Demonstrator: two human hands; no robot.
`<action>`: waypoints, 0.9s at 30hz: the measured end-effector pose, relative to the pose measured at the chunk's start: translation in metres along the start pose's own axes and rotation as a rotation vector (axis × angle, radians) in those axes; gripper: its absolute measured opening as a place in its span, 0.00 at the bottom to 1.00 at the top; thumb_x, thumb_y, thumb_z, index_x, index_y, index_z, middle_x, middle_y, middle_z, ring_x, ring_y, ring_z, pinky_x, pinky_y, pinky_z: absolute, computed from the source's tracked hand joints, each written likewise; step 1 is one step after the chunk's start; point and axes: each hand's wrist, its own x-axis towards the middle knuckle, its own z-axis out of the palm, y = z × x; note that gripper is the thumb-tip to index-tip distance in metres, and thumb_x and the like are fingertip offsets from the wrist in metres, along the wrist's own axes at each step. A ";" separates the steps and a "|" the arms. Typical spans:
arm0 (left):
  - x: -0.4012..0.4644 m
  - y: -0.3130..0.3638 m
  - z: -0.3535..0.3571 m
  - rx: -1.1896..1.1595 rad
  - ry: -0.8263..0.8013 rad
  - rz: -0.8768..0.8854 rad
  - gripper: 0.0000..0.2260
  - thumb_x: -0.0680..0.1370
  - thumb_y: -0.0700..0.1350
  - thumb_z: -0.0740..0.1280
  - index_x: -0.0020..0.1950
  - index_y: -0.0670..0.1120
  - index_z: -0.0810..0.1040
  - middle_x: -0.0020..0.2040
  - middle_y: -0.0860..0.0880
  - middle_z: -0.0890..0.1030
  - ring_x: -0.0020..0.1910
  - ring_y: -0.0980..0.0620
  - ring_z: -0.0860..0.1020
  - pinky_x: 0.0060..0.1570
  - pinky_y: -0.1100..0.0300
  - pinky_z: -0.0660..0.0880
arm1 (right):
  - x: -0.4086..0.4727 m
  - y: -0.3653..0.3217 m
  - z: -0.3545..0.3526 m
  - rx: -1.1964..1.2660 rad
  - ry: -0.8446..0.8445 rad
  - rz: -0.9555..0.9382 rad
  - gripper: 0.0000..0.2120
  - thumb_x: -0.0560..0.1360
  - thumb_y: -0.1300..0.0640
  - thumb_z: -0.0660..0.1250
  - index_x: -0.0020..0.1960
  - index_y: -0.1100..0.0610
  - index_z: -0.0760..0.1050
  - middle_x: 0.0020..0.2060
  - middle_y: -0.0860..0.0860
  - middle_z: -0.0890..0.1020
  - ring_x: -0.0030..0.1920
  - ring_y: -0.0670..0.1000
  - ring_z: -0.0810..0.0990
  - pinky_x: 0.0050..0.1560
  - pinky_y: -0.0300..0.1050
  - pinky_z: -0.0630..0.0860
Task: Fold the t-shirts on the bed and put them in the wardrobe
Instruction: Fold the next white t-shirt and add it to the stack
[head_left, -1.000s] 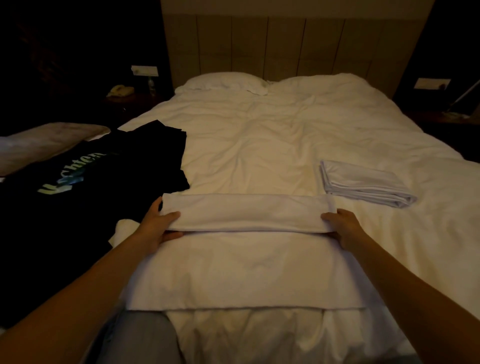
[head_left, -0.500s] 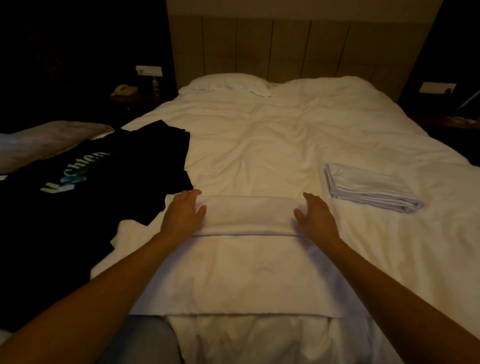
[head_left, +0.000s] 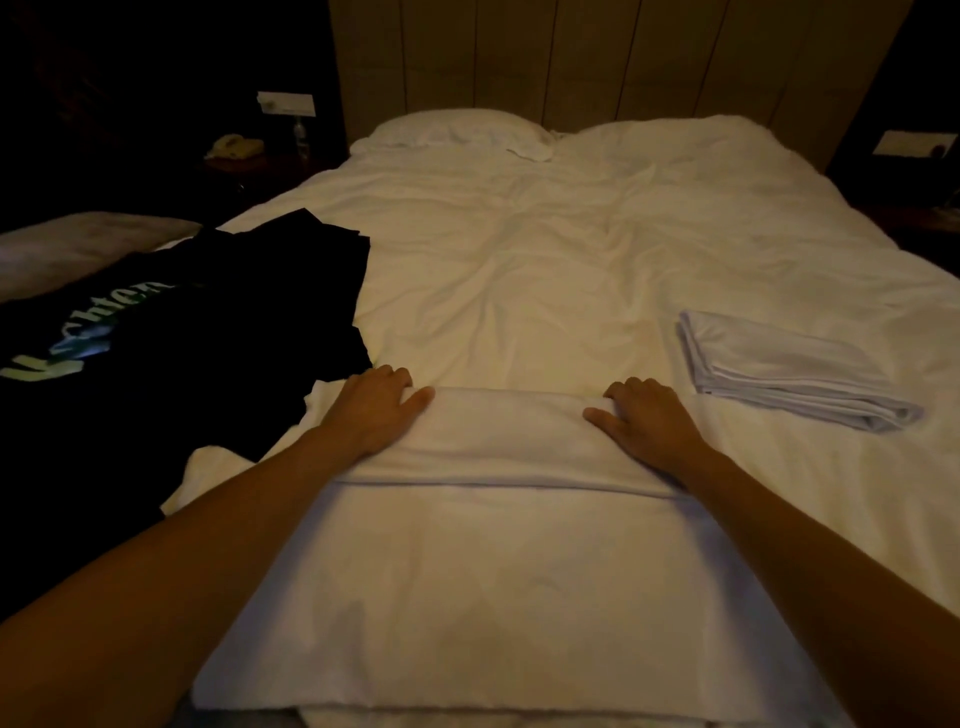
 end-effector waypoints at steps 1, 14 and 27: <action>0.002 -0.001 0.000 0.040 -0.017 0.022 0.27 0.78 0.67 0.49 0.52 0.47 0.74 0.53 0.44 0.78 0.56 0.43 0.75 0.57 0.52 0.64 | 0.002 0.001 0.000 -0.017 -0.010 -0.012 0.24 0.79 0.38 0.59 0.60 0.57 0.76 0.53 0.58 0.79 0.56 0.60 0.75 0.57 0.51 0.66; -0.045 0.020 -0.039 0.292 0.522 0.141 0.22 0.79 0.60 0.53 0.40 0.44 0.74 0.38 0.43 0.74 0.39 0.41 0.73 0.41 0.50 0.59 | -0.038 -0.009 -0.038 -0.006 0.560 -0.073 0.20 0.75 0.40 0.59 0.40 0.57 0.73 0.35 0.55 0.74 0.38 0.60 0.74 0.40 0.52 0.61; -0.174 0.031 -0.028 0.154 0.705 0.334 0.13 0.82 0.54 0.57 0.44 0.48 0.74 0.41 0.48 0.75 0.39 0.44 0.72 0.41 0.51 0.62 | -0.158 -0.021 -0.050 0.166 0.521 0.002 0.20 0.72 0.37 0.59 0.37 0.52 0.76 0.31 0.50 0.79 0.36 0.58 0.77 0.42 0.51 0.68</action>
